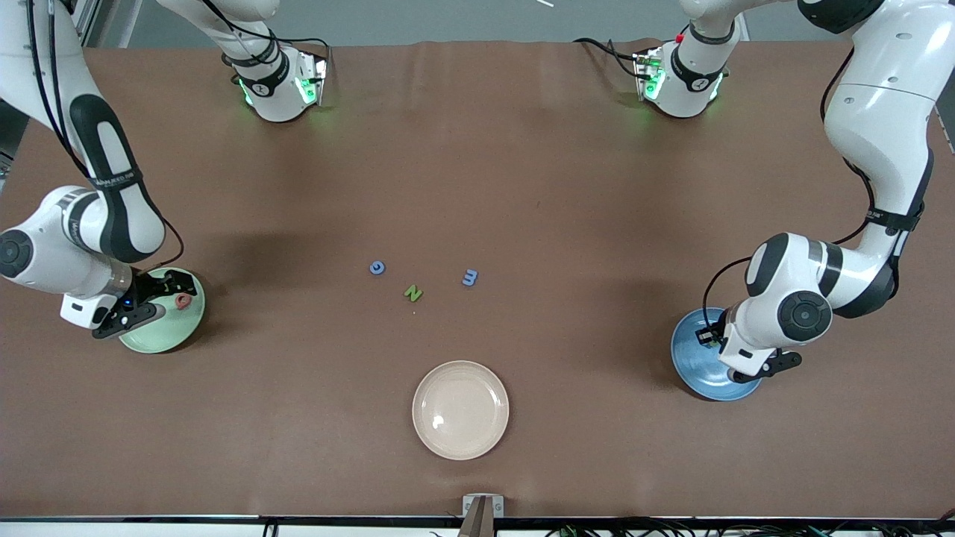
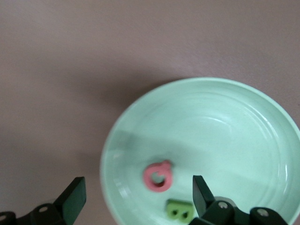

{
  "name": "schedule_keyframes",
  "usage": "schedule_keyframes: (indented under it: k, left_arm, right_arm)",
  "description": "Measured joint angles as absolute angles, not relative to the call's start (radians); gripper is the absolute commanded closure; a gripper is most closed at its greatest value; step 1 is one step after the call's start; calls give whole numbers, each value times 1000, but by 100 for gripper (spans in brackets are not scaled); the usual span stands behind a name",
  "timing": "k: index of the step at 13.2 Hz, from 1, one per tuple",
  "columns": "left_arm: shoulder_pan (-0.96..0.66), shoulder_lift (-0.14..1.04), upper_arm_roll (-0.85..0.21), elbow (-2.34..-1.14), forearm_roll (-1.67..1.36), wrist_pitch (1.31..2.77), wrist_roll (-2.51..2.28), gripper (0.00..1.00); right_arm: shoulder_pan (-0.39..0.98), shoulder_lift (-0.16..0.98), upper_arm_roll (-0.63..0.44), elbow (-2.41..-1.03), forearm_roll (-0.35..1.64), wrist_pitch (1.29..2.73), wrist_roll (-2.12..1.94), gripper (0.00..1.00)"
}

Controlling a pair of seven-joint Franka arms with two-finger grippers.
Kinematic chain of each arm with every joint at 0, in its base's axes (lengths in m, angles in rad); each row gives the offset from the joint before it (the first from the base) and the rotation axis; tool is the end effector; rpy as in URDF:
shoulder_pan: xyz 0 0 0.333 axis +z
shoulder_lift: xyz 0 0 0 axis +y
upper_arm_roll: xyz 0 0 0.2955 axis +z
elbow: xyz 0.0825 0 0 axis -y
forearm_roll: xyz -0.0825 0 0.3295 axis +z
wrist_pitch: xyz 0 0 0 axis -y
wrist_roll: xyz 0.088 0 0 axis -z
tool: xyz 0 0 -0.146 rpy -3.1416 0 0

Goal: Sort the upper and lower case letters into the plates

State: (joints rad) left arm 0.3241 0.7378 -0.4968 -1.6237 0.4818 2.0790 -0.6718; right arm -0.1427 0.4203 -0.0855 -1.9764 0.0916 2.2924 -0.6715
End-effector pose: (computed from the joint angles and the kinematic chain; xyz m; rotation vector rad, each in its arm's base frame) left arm 0.6092 -0.0403 0.1949 -2.9761 -0.4571 0.1944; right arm 0.5394 -0.1199 0.2292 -3.0110 -0.5867 0.1205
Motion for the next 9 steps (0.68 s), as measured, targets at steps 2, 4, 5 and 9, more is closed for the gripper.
schedule_keyframes:
  k: [2,4,5,9]
  left_arm:
    - [324,744,-497,-1615,482,2080,-672,43]
    - [324,751,-497,-1609,482,2082,-672,15]
    - [324,751,-497,-1607,482,2083,-673,7]
    - [324,751,-509,-1597,480,2082,-707,1]
  right_arm:
    - [-80,338,-83,-1972,92,2184,-546,0]
    - [-2,275,-80,-1973,92,2114,-384,0]
    - [45,252,-79,-1973,92,2091,-283,0]
    - [281,238,-74,-1978,95,2076,277,0]
